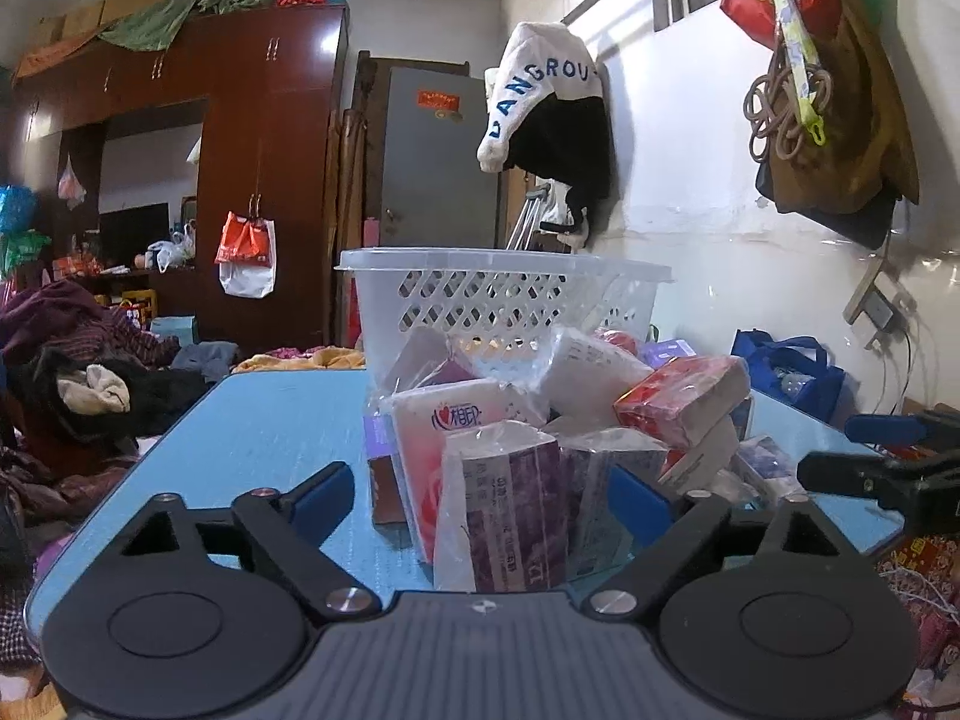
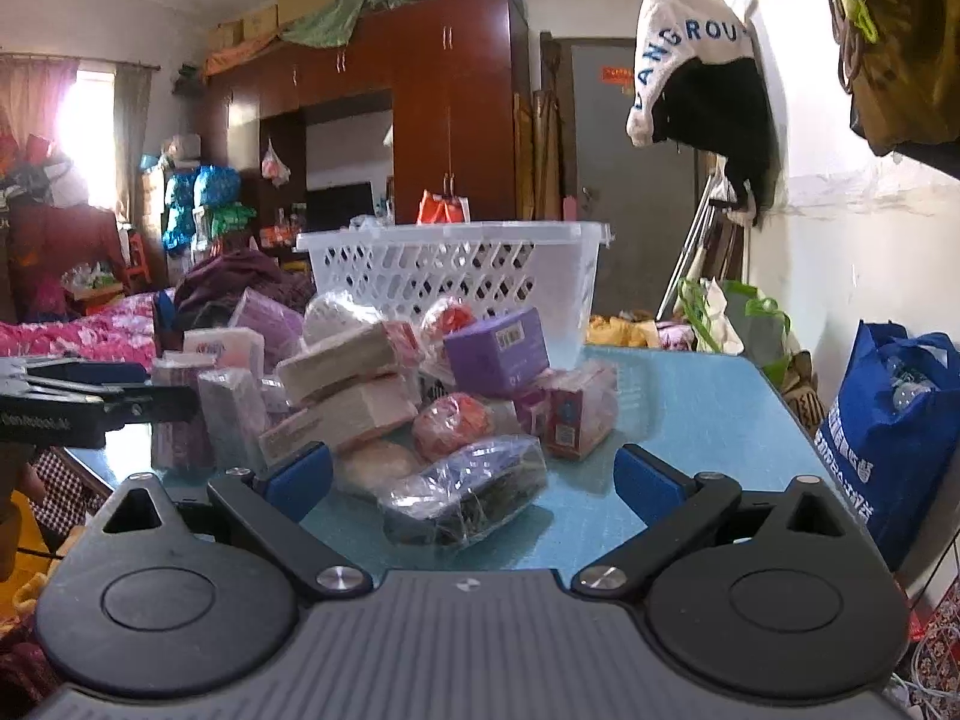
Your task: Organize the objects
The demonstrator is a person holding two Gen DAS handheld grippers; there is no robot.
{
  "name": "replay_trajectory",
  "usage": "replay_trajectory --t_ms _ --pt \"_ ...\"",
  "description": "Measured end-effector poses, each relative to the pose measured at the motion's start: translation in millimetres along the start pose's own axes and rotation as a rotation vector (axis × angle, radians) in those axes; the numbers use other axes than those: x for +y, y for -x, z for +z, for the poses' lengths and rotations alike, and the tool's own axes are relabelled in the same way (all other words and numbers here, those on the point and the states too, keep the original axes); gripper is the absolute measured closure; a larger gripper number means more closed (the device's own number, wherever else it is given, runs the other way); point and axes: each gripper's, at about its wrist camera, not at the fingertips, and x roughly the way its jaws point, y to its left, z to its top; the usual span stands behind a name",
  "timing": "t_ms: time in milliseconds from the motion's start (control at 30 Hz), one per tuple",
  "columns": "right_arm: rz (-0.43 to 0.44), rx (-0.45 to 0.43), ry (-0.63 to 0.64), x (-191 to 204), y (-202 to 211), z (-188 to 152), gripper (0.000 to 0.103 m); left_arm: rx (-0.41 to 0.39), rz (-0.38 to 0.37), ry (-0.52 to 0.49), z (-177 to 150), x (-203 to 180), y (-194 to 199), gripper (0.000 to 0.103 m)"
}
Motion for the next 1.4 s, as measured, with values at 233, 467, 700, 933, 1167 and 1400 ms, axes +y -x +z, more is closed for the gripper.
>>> replay_trajectory --t_ms 233,467,700,933,1167,1400 --pt "0.035 -0.037 0.009 19 -14 18 0.006 -0.006 -0.002 0.009 -1 3 0 0.01" --pt "0.004 -0.01 0.102 47 -39 27 0.019 0.001 -0.005 0.001 -3 6 -2 0.011" --pt "-0.007 0.011 0.103 48 -46 27 0.027 0.028 0.005 -0.019 -10 4 -12 0.015" --pt "0.006 0.025 0.112 48 -51 27 0.028 0.054 -0.028 -0.036 -15 3 -18 0.039" --pt "0.05 0.019 0.096 44 -46 27 0.044 0.029 -0.05 -0.051 -18 6 -14 0.048" --pt "0.069 -0.029 0.074 38 -33 27 0.046 -0.013 -0.075 -0.055 -16 10 -8 0.048"
